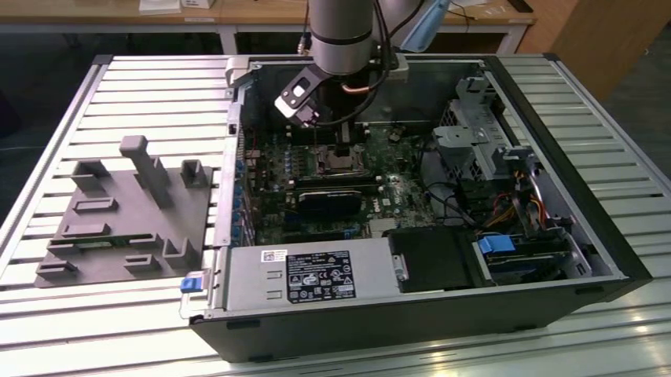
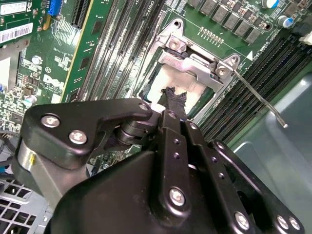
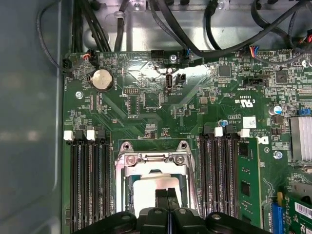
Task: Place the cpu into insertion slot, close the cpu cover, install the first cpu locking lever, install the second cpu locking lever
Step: 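Close the cpu cover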
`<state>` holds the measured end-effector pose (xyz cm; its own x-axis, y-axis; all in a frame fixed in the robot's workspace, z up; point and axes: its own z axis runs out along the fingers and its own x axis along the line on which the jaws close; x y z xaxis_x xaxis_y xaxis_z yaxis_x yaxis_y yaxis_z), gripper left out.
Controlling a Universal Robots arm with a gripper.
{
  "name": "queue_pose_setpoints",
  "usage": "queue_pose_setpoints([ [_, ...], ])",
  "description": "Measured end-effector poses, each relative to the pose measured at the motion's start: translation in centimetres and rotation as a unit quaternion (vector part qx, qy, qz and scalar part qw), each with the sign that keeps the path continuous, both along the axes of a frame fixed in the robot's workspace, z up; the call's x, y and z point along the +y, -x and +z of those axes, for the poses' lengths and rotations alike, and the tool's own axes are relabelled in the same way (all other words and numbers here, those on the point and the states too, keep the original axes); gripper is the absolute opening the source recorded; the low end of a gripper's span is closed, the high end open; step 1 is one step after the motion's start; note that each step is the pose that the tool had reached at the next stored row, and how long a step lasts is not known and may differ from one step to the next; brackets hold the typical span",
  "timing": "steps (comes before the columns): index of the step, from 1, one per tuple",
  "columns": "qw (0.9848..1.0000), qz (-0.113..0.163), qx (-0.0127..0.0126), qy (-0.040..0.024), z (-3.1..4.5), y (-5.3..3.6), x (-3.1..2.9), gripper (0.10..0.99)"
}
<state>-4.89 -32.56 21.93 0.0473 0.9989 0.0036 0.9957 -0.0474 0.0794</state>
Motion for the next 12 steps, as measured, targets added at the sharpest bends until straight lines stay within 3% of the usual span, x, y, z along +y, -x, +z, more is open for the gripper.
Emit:
queue_pose_setpoints([
  [3, 1.0, 0.004, 0.0, 0.0, -0.01, 0.0, 0.01, 0.106],
  [9, 0.9984, 0.056, 0.0, -0.0001, -0.09, 0.0, 0.01, 0.106],
  [10, 0.9959, 0.09, 0.0, 0.0001, -0.13, 0.0, 0.01, 0.106],
  [12, 0.9941, 0.108, 0.0, 0.0002, -0.14, 0.0, 0.01, 0.106],
])
